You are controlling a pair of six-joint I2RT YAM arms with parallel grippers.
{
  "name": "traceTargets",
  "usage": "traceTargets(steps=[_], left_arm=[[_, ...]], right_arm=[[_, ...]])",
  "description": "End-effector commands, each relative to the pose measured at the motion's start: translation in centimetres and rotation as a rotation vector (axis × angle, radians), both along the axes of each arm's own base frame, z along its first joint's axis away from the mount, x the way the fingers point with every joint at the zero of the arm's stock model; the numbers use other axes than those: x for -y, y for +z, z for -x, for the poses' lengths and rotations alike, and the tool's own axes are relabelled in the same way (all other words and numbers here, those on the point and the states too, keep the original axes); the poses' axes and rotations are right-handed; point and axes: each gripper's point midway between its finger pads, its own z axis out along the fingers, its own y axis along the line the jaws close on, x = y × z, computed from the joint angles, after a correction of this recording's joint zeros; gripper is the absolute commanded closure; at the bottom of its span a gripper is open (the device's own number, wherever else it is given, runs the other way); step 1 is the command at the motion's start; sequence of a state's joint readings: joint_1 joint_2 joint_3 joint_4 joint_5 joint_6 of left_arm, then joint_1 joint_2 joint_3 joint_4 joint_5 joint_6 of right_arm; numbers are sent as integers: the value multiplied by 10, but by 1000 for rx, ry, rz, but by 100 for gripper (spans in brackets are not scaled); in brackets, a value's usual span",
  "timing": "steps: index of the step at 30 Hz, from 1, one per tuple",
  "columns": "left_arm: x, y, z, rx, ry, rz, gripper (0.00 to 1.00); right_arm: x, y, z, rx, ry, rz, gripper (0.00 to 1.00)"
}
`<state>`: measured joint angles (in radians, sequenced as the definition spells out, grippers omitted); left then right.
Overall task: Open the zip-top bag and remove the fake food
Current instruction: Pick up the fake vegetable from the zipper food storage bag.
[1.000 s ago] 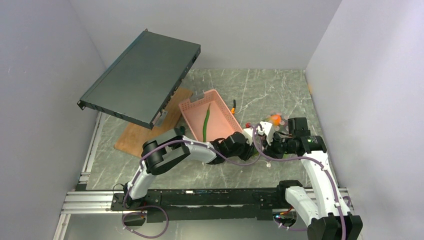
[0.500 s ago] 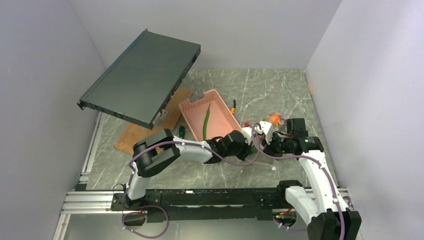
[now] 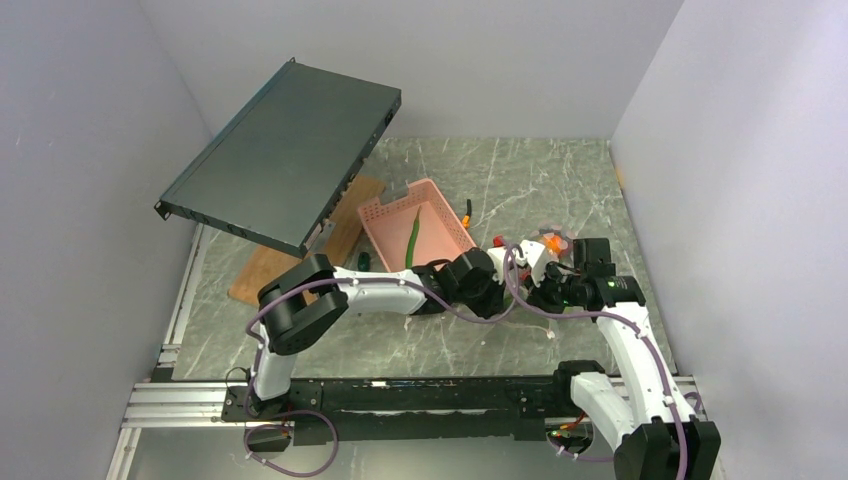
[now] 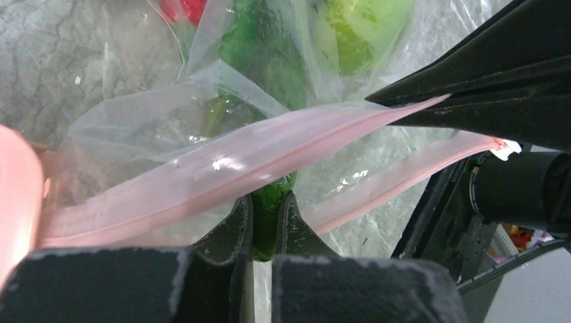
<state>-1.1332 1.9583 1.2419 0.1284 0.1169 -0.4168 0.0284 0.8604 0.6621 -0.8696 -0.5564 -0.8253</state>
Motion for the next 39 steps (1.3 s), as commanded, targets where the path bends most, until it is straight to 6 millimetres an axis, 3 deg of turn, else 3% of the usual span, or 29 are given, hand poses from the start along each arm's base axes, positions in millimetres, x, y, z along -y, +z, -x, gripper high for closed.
traceTargets(steps=[1,13,25,39], left_arm=[[5,63,3,-15,-35,86,100],[-45,69,18,-6,-49,-48,100],[-114,73,51,19,-145,-183,100],[-164,71,78,-10,-175,-230,100]], right_arm=[[1,3,-3,36,3,8,100],[0,10,-1,82,19,6,100],[-3,16,1,110,37,-10,100],[-4,21,3,129,50,-20,100]])
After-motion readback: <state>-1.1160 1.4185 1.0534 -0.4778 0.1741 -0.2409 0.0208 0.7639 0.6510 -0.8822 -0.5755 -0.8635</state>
